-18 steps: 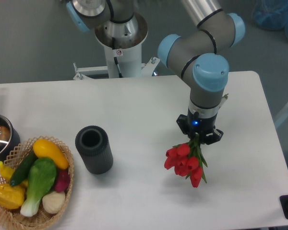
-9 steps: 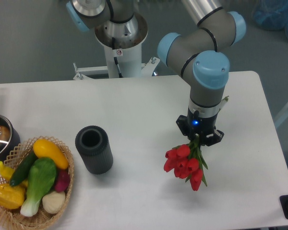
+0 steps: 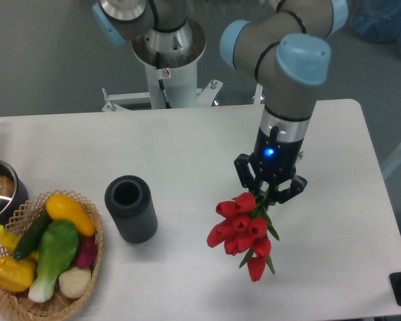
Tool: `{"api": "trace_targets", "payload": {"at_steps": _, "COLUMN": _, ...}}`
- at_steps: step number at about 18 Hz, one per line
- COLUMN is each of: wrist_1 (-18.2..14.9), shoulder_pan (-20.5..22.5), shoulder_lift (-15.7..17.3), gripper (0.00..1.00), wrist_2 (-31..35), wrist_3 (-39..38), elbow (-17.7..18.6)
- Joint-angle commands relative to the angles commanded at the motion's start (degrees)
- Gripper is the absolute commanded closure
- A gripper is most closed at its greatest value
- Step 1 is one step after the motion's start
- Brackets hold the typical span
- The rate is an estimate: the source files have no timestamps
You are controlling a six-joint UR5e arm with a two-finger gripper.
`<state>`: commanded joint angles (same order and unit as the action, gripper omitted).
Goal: Insert the flowers into the vase
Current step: 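Lift the tulip bunch and carry it over the grey vase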
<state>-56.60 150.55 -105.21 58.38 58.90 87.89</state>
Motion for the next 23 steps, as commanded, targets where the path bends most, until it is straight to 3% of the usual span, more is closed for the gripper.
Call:
{"api": "trace_targets", "payload": {"at_steps": 3, "wrist_1": 0.87, "shoulder_pan": 0.18, "shoulder_lift": 1.23, "gripper": 1.0, "wrist_2": -9.04, "wrist_3": -2.47, "elbow": 0.18}}
{"api": "trace_targets", "payload": {"at_steps": 6, "wrist_1": 4.21, "shoulder_pan": 2.1, "shoulder_lift": 2.28, "gripper": 1.0, "wrist_2": -15.65, "wrist_3": -5.63, "elbow": 0.35}}
{"api": "trace_targets", "payload": {"at_steps": 12, "wrist_1": 4.75, "shoulder_pan": 6.24, "shoulder_lift": 3.43, "gripper": 1.0, "wrist_2": -34.36, "wrist_3": -6.6, "elbow": 2.36}}
{"api": "trace_targets", "payload": {"at_steps": 23, "wrist_1": 5.45, "shoulder_pan": 5.02, "shoulder_lift": 2.9, "gripper": 1.0, "wrist_2": -54.06, "wrist_3": -5.81, "elbow": 6.94}}
